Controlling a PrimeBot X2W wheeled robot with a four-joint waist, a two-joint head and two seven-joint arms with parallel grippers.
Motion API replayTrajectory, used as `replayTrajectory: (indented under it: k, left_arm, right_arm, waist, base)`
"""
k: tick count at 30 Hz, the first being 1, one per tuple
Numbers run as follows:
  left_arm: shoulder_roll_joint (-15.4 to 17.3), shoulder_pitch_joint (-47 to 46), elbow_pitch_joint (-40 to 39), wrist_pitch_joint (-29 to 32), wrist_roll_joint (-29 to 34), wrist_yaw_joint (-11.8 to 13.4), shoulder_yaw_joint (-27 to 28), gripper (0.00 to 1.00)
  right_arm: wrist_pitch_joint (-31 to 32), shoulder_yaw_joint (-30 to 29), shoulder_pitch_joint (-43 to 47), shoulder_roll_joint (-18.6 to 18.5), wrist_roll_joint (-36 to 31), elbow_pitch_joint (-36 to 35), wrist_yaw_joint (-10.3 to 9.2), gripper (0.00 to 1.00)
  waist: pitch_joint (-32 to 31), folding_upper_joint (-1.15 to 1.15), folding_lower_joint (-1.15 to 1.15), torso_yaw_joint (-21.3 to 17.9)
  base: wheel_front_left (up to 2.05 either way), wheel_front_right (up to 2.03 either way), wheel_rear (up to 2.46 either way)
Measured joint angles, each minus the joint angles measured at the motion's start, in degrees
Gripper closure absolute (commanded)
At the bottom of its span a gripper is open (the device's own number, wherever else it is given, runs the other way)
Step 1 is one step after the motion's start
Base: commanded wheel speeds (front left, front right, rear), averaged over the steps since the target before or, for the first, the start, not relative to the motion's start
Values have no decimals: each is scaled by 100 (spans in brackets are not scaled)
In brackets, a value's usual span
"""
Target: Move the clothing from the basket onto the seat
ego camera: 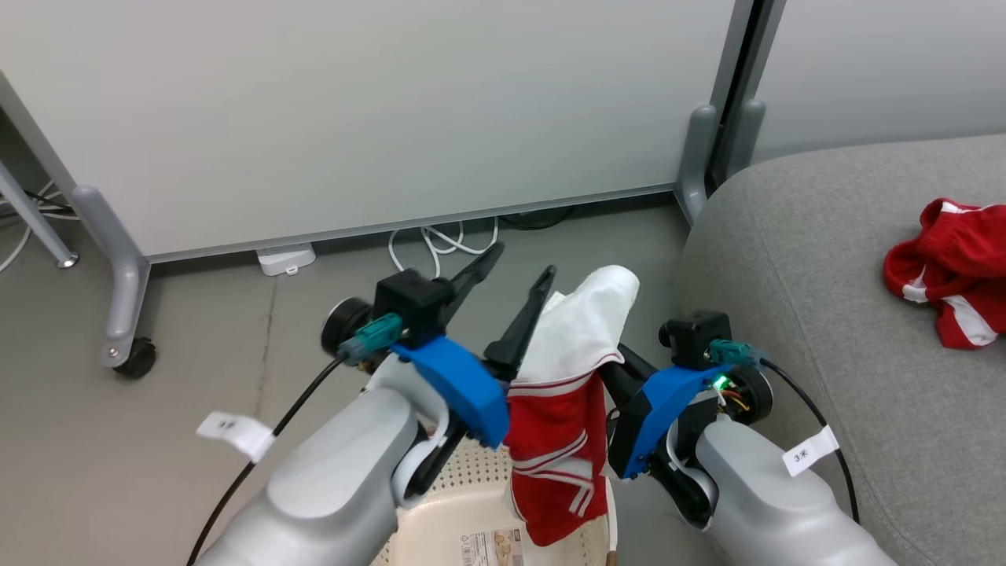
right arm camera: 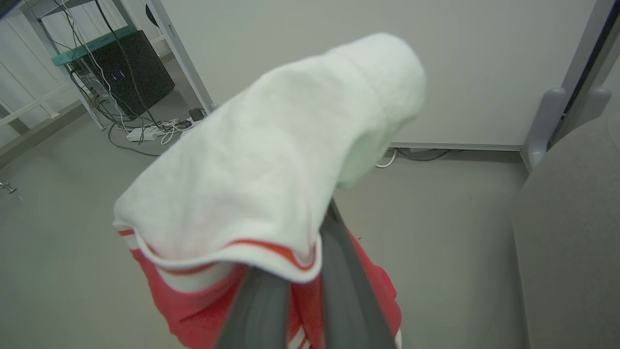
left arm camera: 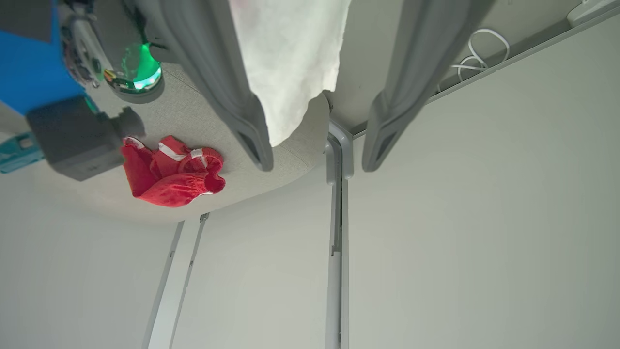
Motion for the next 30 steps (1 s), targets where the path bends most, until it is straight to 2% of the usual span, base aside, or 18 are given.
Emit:
replayTrajectory:
  k: [7, 18, 24, 30]
  left_arm:
    - [368, 684, -545, -137, 30, 83, 468, 0]
    - [825, 2318, -1900, -145, 1062, 127, 1855, 0]
    - [824, 3217, -2466, -145, 1573, 104, 2659, 0]
    - [646, 3752, -2755, -146, 1941, -32, 3223, 0]
  right_arm:
    - [-15, -73, -92, 0, -141, -116, 0, 100]
    - [-23, -274, -130, -14, -467, -494, 0, 100]
    - [-22, -417, -129, -65, -621, -795, 0, 100]
    - [54, -633, -49, -174, -804, -1152, 0, 100]
  waist:
    - [70, 0, 0, -155]
    - [181, 0, 0, -644]
    - [228, 0, 0, -1056]
    - [273, 0, 0, -1516]
  base:
    - [0, 0, 0]
    - [0, 0, 0]
    - [0, 0, 0]
    - [0, 0, 0]
